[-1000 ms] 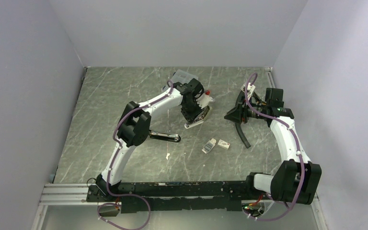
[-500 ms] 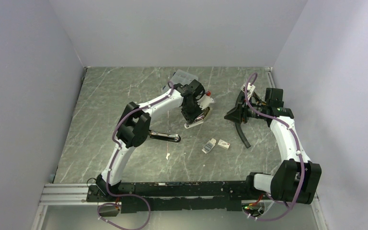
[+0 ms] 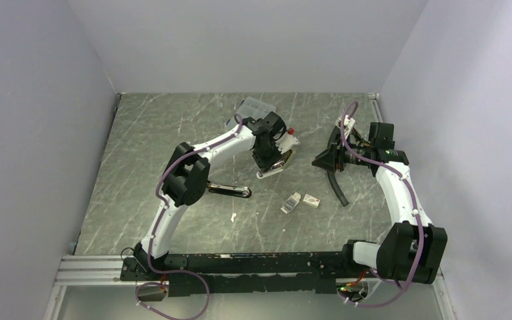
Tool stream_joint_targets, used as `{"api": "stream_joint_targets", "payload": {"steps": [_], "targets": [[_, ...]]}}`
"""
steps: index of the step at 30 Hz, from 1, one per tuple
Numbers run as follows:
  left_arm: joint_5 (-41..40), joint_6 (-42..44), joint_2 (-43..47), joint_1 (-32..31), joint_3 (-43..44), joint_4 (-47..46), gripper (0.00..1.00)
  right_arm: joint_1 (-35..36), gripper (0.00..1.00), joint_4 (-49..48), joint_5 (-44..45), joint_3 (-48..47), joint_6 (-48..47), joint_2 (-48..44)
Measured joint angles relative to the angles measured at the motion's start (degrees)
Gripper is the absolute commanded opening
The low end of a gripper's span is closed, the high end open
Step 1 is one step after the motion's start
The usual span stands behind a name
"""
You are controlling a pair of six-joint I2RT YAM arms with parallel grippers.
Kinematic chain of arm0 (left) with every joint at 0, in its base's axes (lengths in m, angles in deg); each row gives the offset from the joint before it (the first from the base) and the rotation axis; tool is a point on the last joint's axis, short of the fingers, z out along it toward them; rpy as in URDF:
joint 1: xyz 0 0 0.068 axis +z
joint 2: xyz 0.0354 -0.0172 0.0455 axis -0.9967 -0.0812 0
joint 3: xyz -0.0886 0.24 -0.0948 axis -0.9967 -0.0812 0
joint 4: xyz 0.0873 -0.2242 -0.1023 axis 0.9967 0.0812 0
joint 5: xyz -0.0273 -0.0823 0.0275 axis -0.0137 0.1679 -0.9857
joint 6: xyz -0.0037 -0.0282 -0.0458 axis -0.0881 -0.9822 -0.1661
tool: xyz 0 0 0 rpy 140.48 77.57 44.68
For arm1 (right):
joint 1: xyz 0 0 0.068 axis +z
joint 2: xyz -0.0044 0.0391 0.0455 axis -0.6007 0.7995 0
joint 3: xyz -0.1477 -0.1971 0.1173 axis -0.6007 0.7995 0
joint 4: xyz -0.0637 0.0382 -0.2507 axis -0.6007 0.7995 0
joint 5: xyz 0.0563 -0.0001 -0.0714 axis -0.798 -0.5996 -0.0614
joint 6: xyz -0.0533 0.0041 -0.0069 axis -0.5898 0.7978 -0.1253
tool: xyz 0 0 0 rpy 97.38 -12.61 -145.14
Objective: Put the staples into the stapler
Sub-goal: Install the staple into the stapler.
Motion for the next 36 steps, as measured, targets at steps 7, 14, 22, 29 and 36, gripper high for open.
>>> {"api": "stream_joint_targets", "payload": {"steps": [7, 14, 22, 29, 36], "targets": [[-0.52, 0.50, 0.22, -0.24, -0.37, -0.37, 0.25, 0.00, 0.37, 0.02, -0.04, 0.00, 0.00, 0.11], [-0.96, 0.87, 0.26, -0.44, -0.37, -0.37, 0.22, 0.00, 0.37, 0.02, -0.22, 0.00, 0.02, 0.28], [-1.27, 1.09, 0.28, -0.59, -0.37, -0.35, 0.19, 0.00, 0.37, 0.02, -0.24, 0.00, 0.04, 0.46], [-1.95, 1.86, 0.63, -0.68, -0.37, -0.37, 0.19, 0.00, 0.37, 0.02, -0.24, 0.00, 0.04, 0.46], [-1.84, 2.60, 1.97, -0.68, -0.39, -0.39, 0.18, 0.00, 0.37, 0.02, -0.24, 0.00, 0.04, 0.46]]}}
